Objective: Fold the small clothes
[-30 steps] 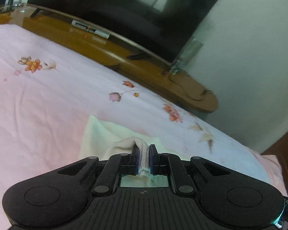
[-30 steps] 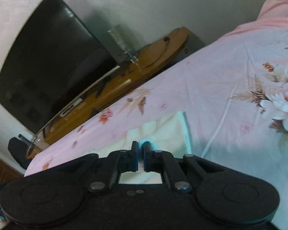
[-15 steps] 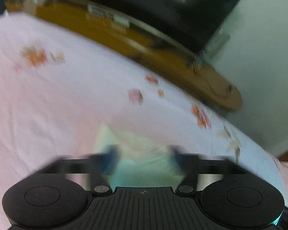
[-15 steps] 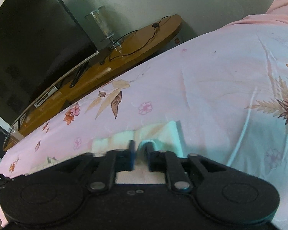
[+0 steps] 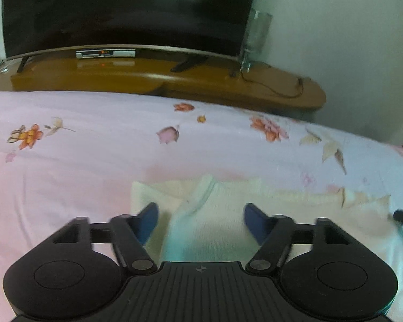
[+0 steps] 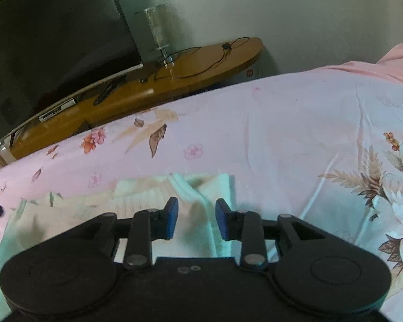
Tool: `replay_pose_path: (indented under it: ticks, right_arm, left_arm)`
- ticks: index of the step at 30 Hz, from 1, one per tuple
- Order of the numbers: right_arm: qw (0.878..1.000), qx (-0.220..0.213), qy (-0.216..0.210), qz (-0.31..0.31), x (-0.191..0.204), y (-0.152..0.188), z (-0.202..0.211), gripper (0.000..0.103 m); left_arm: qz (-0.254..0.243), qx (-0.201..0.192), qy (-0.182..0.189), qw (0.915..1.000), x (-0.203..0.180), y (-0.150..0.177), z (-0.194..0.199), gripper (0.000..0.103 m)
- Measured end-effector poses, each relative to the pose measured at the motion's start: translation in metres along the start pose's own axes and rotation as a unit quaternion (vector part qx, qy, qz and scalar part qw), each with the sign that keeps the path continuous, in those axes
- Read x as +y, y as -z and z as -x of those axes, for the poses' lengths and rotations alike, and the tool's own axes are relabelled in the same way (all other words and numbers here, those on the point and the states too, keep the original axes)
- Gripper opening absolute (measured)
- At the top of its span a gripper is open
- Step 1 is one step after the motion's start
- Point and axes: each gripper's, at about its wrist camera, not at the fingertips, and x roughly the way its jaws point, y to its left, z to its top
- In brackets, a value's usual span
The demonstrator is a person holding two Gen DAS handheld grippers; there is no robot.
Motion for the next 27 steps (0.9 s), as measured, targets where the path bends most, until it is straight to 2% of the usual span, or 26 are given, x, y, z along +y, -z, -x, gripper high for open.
replay_pose_path:
  ticks: [6,7,8,9,10,11,13,16,19,20,21,23,25,26,27]
  right_arm:
    - [1.000,0.013,-0.011,0.012,0.007,-0.004,-0.020,0.032]
    - [1.000,0.017,-0.014,0.019,0.009,-0.004,-0.022,0.030]
    - [0.999,0.020,-0.014,0.030,0.012,-0.003,-0.025,0.022]
    - [0.999,0.021,-0.007,0.042,0.015,-0.002,-0.026,0.012]
    - [0.999,0.019,-0.003,0.049,0.016,-0.002,-0.026,0.007]
    - [0.998,0.017,-0.003,0.052,0.016,-0.002,-0.026,0.005]
    - [0.999,0.007,-0.005,0.049,0.015,-0.003,-0.022,0.005]
    - [0.999,-0.020,0.000,0.048,0.016,-0.007,-0.015,0.004]
    - [0.998,-0.006,-0.014,0.061,0.019,-0.008,-0.020,0.005]
    - [0.998,0.001,-0.013,0.065,0.019,-0.008,-0.024,0.009]
    - [0.997,0.004,-0.009,0.070,0.019,-0.007,-0.025,0.020]
    - [0.997,0.012,-0.003,0.081,0.020,-0.005,-0.029,0.035]
    - [0.997,0.017,-0.009,0.077,0.020,-0.006,-0.032,0.034]
    - [0.997,0.019,-0.011,0.076,0.020,-0.006,-0.034,0.029]
    - [0.997,0.017,-0.011,0.076,0.021,-0.006,-0.034,0.018]
  left_arm:
    - [-0.011,0.011,-0.005,0.9999,-0.005,0.003,-0.017,0.067]
    - [-0.012,0.012,-0.003,0.9999,-0.005,0.004,-0.020,0.059]
    - [-0.013,0.011,-0.005,0.9998,-0.005,0.005,-0.022,0.038]
    - [-0.012,0.010,-0.004,0.9999,-0.003,0.006,-0.024,0.035]
    - [0.002,0.005,-0.004,1.0000,0.000,0.006,-0.024,0.030]
    - [0.009,0.002,-0.005,0.9999,0.002,0.006,-0.024,0.019]
    - [0.014,-0.005,-0.006,0.9999,0.004,0.005,-0.025,0.008]
    - [0.016,-0.006,-0.005,0.9998,0.004,0.002,-0.027,0.006]
    - [0.017,-0.008,-0.003,0.9998,0.005,0.002,-0.028,0.006]
    - [0.011,-0.009,-0.003,0.9999,0.004,0.003,-0.028,0.006]
    - [0.004,-0.009,-0.004,0.9999,0.003,0.003,-0.029,0.006]
    - [-0.006,-0.005,-0.006,1.0000,0.001,0.003,-0.030,0.006]
    - [-0.004,-0.006,-0.008,0.9999,0.000,0.002,-0.030,0.006]
    - [-0.002,-0.007,-0.008,0.9999,0.000,0.002,-0.030,0.006]
    - [0.000,-0.008,-0.009,0.9999,0.000,0.002,-0.029,0.006]
